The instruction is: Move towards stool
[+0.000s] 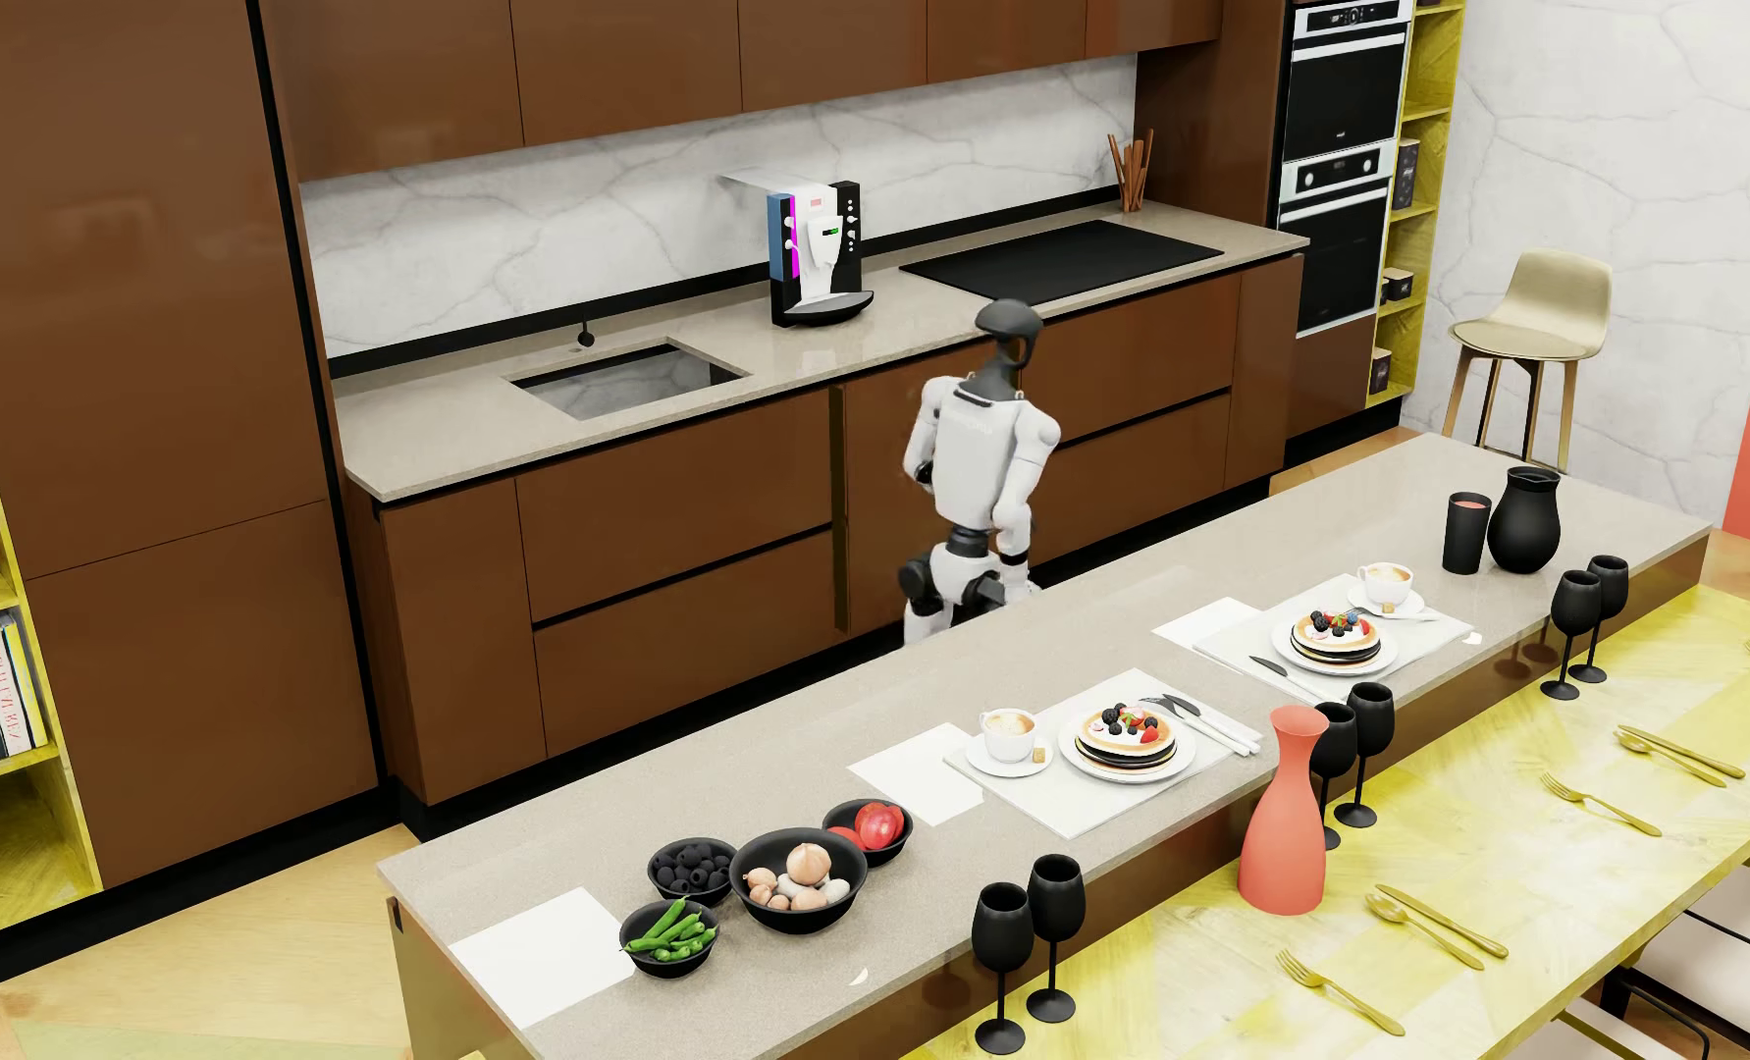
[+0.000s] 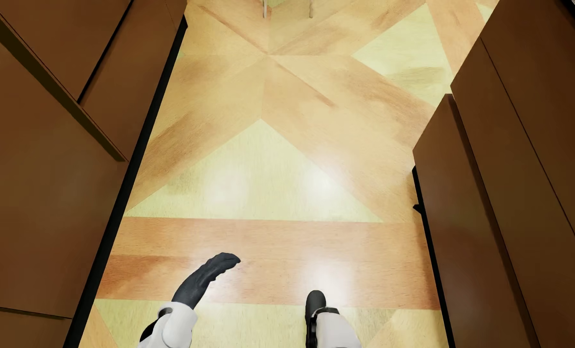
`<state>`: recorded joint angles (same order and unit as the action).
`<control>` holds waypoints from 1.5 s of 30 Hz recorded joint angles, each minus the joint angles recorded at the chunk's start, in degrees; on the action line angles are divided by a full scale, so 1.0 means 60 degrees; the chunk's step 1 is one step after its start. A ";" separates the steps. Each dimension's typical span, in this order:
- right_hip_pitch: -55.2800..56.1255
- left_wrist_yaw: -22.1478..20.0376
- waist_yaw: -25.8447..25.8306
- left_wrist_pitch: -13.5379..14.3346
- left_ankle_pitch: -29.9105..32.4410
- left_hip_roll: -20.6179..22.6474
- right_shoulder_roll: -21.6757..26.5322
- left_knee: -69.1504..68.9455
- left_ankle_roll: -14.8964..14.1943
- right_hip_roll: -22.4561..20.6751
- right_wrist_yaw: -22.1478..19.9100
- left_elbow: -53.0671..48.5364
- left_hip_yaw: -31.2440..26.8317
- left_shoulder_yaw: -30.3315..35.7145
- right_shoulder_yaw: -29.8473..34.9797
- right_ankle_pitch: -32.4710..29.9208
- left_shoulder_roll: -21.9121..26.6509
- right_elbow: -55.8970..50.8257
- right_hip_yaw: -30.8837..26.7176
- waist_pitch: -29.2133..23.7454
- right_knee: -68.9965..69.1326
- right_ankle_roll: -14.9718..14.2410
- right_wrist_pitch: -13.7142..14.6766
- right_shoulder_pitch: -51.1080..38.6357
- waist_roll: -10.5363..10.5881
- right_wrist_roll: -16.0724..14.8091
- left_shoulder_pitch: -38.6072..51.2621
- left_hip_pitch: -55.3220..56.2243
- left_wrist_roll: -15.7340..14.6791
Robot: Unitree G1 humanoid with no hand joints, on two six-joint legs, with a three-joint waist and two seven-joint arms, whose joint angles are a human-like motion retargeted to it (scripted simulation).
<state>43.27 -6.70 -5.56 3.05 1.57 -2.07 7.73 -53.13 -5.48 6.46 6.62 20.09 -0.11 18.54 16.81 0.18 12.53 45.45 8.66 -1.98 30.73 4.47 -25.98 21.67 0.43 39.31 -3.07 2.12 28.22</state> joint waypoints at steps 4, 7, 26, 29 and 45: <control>-0.3058 -0.1200 0.0732 -0.2503 -0.1481 -0.1467 0.0312 -0.3429 0.1255 -0.0918 0.0316 0.2580 0.1226 -0.2045 0.0522 0.2580 -0.0619 0.0690 0.0186 -0.0050 -0.0068 -0.0325 0.0487 -0.1619 0.0436 -0.0049 -0.1405 0.4412 -0.0459; -0.5664 0.0502 0.1328 -0.3861 -0.2254 -0.0942 0.0993 0.1056 0.0441 -0.1391 -0.0485 0.4755 0.1666 -0.2501 0.1071 0.3867 -0.0287 -0.0222 -0.0166 0.0215 -0.0934 -0.0557 0.1018 -0.3381 0.0324 0.0492 -0.2322 0.6340 0.0215; 0.0516 -0.0035 0.0784 0.0507 -0.5057 -0.0338 0.0659 -0.2821 0.1119 0.0164 -0.0142 -0.2101 0.1447 -0.2393 -0.0951 -0.1141 0.0184 -0.2810 0.0081 0.0188 0.2062 0.0209 0.0912 0.1497 0.0046 -0.0290 -0.1654 0.0059 -0.0114; -0.0080 -0.2918 0.0963 -0.0528 -0.2249 -0.1560 0.0566 -0.5876 0.0546 -0.0506 0.0060 -0.0409 0.2152 -0.3218 0.0032 0.0619 -0.1385 -0.0392 -0.0240 -0.0023 0.3380 -0.0225 0.0107 -0.2148 0.0556 0.1759 -0.1627 0.1644 -0.0130; -0.2278 0.0859 0.1578 -0.2530 -0.2924 -0.0612 0.1483 0.4830 0.0219 0.0109 -0.1450 0.3627 0.0869 -0.2780 0.1166 0.1281 -0.0982 -0.2945 -0.1112 0.0163 -0.0048 -0.1829 0.1316 -0.5744 -0.0148 -0.0260 -0.1281 0.2993 0.1530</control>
<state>29.60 -1.55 3.91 -12.13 -15.98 -5.74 16.63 -24.15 -4.17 7.12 -2.08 41.85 5.10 1.86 23.81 7.86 6.64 27.78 1.99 -1.00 30.44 -6.51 -18.09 -12.79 -0.45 37.75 -10.76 20.07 37.40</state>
